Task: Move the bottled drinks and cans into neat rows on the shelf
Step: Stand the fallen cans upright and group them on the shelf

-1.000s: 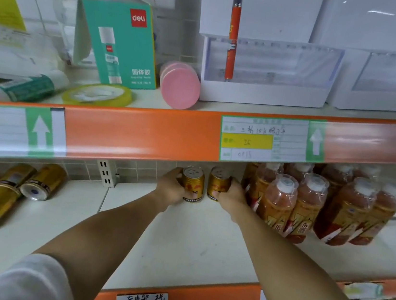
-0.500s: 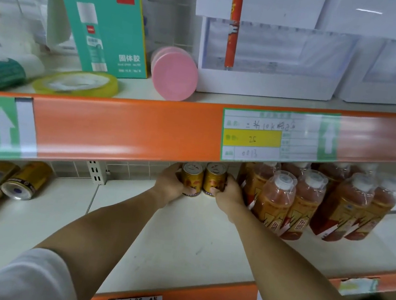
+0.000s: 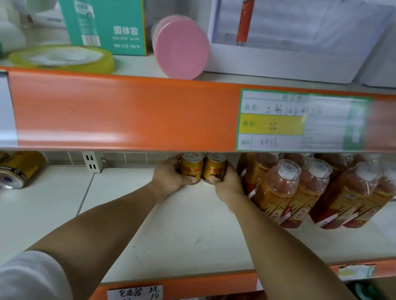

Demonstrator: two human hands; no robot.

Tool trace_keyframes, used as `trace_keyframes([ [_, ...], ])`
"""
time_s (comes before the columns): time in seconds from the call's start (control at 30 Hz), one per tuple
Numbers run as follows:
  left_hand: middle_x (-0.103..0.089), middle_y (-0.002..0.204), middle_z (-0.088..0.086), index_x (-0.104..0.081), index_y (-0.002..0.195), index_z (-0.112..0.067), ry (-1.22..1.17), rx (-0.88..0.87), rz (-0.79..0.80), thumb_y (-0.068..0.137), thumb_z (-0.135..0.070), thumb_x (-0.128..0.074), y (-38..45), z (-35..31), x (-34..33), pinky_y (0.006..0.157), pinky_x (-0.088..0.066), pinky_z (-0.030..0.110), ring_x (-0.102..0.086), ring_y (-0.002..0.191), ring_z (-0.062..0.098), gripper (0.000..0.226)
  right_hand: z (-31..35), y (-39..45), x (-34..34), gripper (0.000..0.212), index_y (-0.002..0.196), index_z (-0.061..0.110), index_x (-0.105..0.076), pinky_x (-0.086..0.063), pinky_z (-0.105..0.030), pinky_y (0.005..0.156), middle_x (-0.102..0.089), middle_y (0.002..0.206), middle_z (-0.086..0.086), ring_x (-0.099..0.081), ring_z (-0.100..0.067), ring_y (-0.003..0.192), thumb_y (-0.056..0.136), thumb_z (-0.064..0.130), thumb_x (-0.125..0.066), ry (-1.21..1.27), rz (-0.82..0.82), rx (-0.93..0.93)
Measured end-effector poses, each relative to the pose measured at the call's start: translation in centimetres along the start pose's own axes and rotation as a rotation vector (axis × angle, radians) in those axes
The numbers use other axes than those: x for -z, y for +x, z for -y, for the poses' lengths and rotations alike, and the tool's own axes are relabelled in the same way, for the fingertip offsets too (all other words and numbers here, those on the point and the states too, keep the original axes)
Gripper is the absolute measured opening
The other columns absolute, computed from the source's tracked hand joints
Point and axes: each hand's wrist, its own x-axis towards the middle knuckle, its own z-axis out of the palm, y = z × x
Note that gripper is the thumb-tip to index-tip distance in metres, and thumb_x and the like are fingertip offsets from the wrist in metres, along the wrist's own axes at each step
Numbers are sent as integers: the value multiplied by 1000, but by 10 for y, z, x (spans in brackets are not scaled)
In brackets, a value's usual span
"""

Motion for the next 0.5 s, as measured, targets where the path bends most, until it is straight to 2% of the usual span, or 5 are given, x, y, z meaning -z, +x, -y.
trace_keyframes([
  [0.1,-74,115,-12,-66,125,-29,20,9,1,49,-26,-96,0,2,0,99,-54,35,-70,106,9,81,1,-1,0,55,142,19,-46,-41,-49,110,-59,136,-5,-53,-28,127,92,14,-68,4,5,-11],
  [0.23,-74,111,-11,-67,117,-30,65,19,30,60,-15,-94,-4,-5,-2,97,-55,33,-70,105,12,65,7,-3,4,55,140,20,-51,-42,-45,110,-62,133,-3,-55,-25,125,89,16,-71,21,24,-32],
  [0.33,-73,113,-5,-66,119,-27,105,43,38,66,-17,-89,-12,-14,-4,98,-54,37,-68,106,17,58,10,-12,9,51,136,23,-54,-42,-44,110,-64,129,-1,-57,-23,124,89,17,-72,80,59,-23],
  [0.43,-72,114,-4,-64,126,-27,170,40,32,75,-24,-84,-26,-19,-4,93,-52,32,-66,104,16,54,9,-26,14,42,132,26,-58,-42,-45,109,-65,126,1,-57,-22,122,91,25,-69,87,92,7],
  [0.5,-70,115,-6,-61,133,-25,221,34,36,79,-26,-80,-38,-21,-2,83,-50,25,-64,99,12,57,10,-37,17,35,128,29,-60,-42,-45,108,-65,120,3,-57,-23,120,93,34,-65,67,116,19],
])
